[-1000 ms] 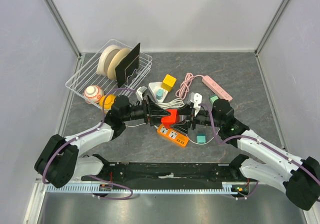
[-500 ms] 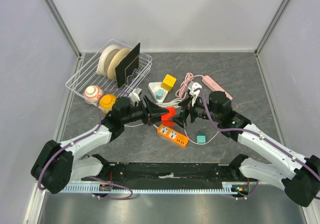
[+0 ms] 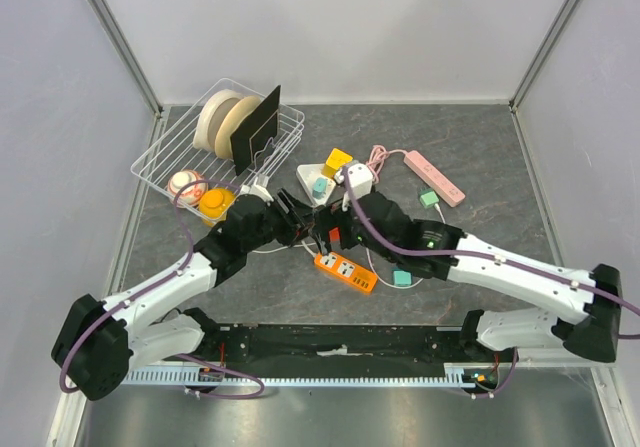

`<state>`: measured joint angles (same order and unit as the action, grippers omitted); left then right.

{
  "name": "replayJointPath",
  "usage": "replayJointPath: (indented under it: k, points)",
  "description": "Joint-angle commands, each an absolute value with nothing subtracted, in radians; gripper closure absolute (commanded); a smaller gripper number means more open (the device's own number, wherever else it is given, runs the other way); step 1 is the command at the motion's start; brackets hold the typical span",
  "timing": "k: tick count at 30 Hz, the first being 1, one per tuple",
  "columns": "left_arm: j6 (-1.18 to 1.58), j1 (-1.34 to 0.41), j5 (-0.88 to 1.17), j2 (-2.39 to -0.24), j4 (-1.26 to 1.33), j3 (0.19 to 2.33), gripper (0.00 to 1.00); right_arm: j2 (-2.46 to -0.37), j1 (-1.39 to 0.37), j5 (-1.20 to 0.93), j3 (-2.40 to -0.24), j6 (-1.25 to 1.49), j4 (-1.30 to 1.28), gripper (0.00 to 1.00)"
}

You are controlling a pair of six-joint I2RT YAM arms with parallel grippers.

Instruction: Insert the plug

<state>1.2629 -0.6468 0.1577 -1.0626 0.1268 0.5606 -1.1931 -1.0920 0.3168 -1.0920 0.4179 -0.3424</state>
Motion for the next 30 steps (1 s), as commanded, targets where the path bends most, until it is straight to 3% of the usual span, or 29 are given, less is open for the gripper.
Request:
replayJointPath:
  k: [1,12,30]
  points:
    - [1.255,-0.653,0.084,-1.039,0.138,0.601,0.98,-1.261,-1.12,0.549,-1.144,0.479,-0.423,0.02]
    - [1.279,-0.66,0.069,-1.022,0.135,0.595,0.98,-1.279,-1.123,0.494,-1.014,0.471,-0.167,0.03]
    - [1.307,-0.667,0.081,-0.999,0.138,0.581,0.98,-1.387,-1.123,0.557,-0.98,0.42,-0.04,0.12]
